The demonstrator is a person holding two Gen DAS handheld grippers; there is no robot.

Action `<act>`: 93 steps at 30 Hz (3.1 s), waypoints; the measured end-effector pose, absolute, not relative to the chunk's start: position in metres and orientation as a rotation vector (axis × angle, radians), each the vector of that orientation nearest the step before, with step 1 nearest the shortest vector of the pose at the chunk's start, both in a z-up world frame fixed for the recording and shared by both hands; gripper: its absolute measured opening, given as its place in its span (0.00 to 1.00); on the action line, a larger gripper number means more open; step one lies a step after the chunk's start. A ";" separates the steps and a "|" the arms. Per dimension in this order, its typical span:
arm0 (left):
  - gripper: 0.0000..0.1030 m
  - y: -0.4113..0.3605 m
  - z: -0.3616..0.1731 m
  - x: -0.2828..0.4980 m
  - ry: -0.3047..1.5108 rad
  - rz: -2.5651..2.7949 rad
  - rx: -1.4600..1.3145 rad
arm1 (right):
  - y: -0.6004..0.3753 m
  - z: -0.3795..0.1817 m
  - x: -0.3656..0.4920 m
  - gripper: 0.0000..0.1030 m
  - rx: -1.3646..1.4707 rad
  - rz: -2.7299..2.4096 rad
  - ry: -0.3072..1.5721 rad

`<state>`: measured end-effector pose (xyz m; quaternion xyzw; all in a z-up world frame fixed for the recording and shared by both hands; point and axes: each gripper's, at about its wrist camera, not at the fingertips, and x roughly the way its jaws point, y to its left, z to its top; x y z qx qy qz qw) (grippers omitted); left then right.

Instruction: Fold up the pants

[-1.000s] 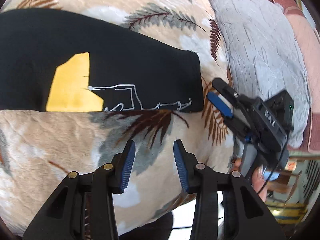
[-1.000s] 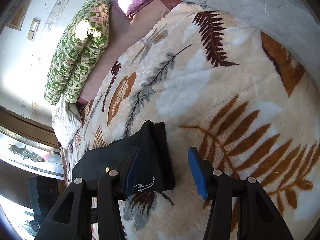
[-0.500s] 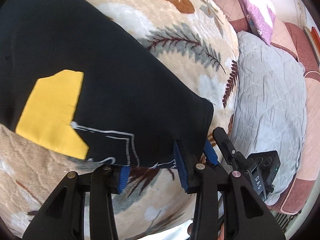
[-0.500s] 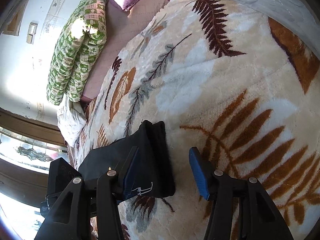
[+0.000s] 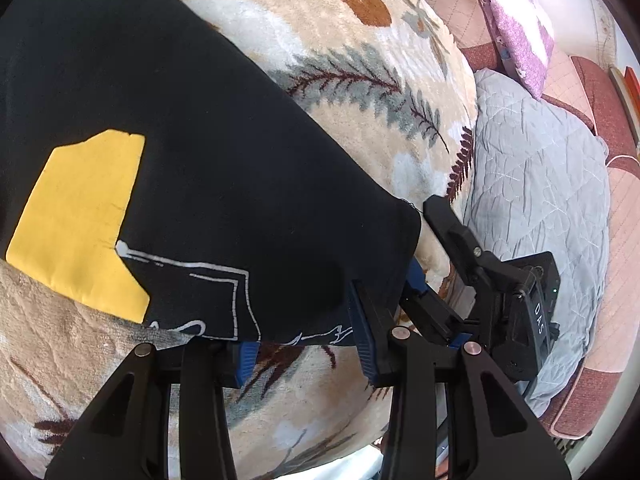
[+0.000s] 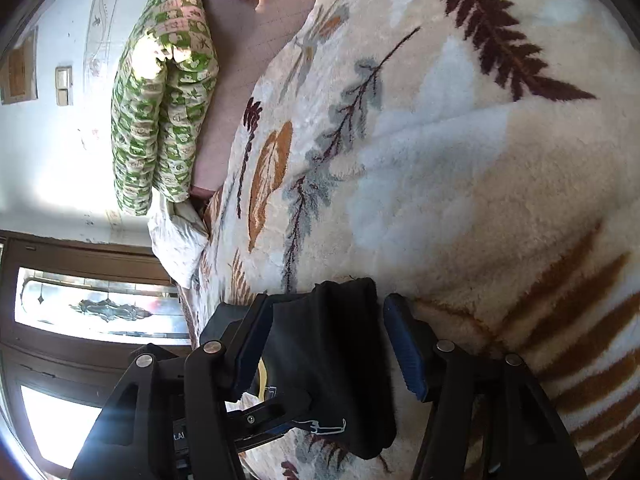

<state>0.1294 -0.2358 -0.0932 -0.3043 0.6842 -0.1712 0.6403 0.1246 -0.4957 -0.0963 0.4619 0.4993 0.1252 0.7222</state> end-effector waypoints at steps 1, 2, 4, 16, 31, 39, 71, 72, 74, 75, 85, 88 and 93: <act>0.36 -0.237 -0.093 0.129 1.558 -0.389 -0.685 | -0.494 -0.095 0.127 0.57 1.004 0.274 1.110; 0.36 -0.238 -0.093 0.129 1.554 -0.386 -0.676 | -0.492 -0.094 0.128 0.56 0.977 0.271 1.121; 0.33 -0.240 -0.091 0.129 1.551 -0.381 -0.649 | -0.490 -0.092 0.128 0.33 0.913 0.238 1.144; 0.12 -0.225 -0.073 0.132 1.542 -0.481 -0.695 | -0.488 -0.072 0.113 0.14 0.880 0.225 1.081; 0.12 -0.153 -0.046 0.140 1.470 -0.491 -0.823 | -0.415 -0.011 0.130 0.10 0.774 0.260 1.052; 0.12 -0.168 -0.057 0.135 1.528 -0.532 -0.779 | -0.416 -0.021 0.134 0.10 0.739 0.138 1.066; 0.12 -0.216 -0.063 0.094 1.434 -0.536 -0.699 | -0.464 -0.079 0.140 0.13 0.821 0.362 1.198; 0.12 -0.217 -0.063 0.091 1.410 -0.530 -0.708 | -0.464 -0.076 0.139 0.13 0.835 0.356 1.187; 0.12 -0.218 -0.064 0.089 1.373 -0.515 -0.725 | -0.465 -0.071 0.139 0.13 0.878 0.352 1.165; 0.12 -0.219 -0.063 0.089 1.352 -0.507 -0.733 | -0.466 -0.068 0.139 0.13 0.900 0.348 1.154; 0.29 -0.219 -0.072 0.084 1.263 -0.485 -0.861 | -0.473 -0.070 0.142 0.15 1.062 0.326 1.102; 0.32 -0.219 -0.082 0.079 1.291 -0.493 -0.970 | -0.476 -0.074 0.144 0.17 1.072 0.320 1.105; 0.60 -0.222 -0.084 0.089 1.291 -0.426 -0.974 | -0.477 -0.078 0.144 0.17 1.080 0.316 1.109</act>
